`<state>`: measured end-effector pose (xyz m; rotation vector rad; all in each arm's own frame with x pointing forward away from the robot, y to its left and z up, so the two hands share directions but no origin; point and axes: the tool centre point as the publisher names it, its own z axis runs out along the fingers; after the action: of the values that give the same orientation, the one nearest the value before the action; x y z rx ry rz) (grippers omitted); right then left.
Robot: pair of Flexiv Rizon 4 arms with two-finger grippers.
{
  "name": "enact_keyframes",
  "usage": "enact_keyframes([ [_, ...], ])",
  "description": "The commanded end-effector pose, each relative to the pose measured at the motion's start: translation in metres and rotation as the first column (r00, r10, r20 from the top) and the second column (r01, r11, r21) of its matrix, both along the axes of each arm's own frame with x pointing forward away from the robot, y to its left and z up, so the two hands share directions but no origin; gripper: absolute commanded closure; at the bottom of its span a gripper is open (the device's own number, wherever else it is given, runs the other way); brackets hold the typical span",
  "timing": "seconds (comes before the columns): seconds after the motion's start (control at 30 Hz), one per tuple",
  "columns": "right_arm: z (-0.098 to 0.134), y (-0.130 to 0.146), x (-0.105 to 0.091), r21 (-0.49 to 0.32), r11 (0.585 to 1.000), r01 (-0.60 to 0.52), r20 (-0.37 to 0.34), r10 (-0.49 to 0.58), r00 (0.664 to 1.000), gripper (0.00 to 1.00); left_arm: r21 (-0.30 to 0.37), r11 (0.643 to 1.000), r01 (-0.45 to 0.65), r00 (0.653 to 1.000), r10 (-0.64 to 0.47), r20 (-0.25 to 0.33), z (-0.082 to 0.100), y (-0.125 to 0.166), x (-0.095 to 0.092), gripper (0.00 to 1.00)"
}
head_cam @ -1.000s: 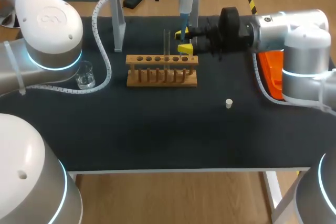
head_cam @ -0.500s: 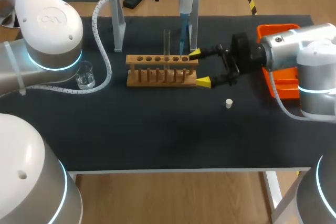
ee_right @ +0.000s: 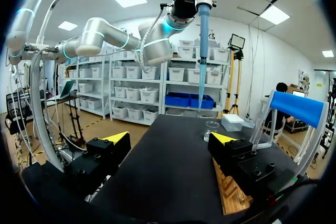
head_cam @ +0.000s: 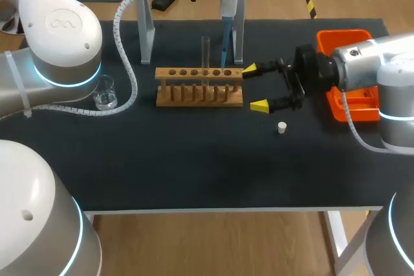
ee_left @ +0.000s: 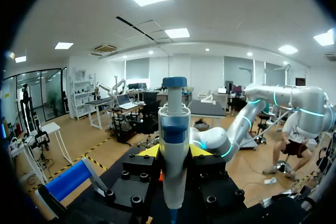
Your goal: Invert the test tube, pick up the pipette, mount the tip to pipette, aspirate from beaker and dispense into the tube, eject the tip, return the pipette, and cap with the stopper.
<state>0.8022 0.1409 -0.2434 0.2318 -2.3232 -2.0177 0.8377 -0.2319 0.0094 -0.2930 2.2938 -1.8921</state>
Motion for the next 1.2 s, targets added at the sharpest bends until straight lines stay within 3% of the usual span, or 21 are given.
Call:
enact_keyframes([
  [0.03,0.001,-0.001,0.000,-0.002,1.000,0.000,0.001,0.000,1.000,0.00,-0.003,1.000,0.003,1.000,-0.003,0.002,-0.001,0.001,0.000,1.00],
  [0.23,0.001,-0.001,0.000,-0.002,1.000,0.000,0.001,0.000,1.000,0.00,-0.003,1.000,0.003,1.000,-0.003,0.002,-0.001,0.001,0.000,1.00],
  [0.37,0.001,-0.001,0.000,-0.002,1.000,0.000,0.001,0.000,1.000,0.00,0.004,1.000,-0.012,1.000,0.012,0.018,0.000,0.023,0.006,1.00],
  [0.67,0.001,-0.001,0.000,-0.002,1.000,0.000,0.001,0.000,1.000,0.00,0.049,0.996,-0.069,0.997,0.068,0.029,-0.003,0.092,0.026,1.00],
  [0.83,0.001,-0.001,0.000,-0.002,1.000,0.000,0.001,0.000,1.000,0.00,0.026,0.998,-0.058,0.997,0.057,0.057,-0.008,0.132,0.045,1.00],
  [1.1,0.001,-0.001,0.000,-0.002,1.000,0.000,0.001,0.000,1.000,0.00,0.023,0.996,-0.080,0.994,0.079,0.069,-0.031,0.190,0.079,1.00],
  [1.2,0.001,-0.001,0.000,-0.002,1.000,0.000,0.001,0.000,1.000,0.00,0.017,0.994,-0.104,0.990,0.102,0.099,-0.037,0.210,0.090,1.00],
])
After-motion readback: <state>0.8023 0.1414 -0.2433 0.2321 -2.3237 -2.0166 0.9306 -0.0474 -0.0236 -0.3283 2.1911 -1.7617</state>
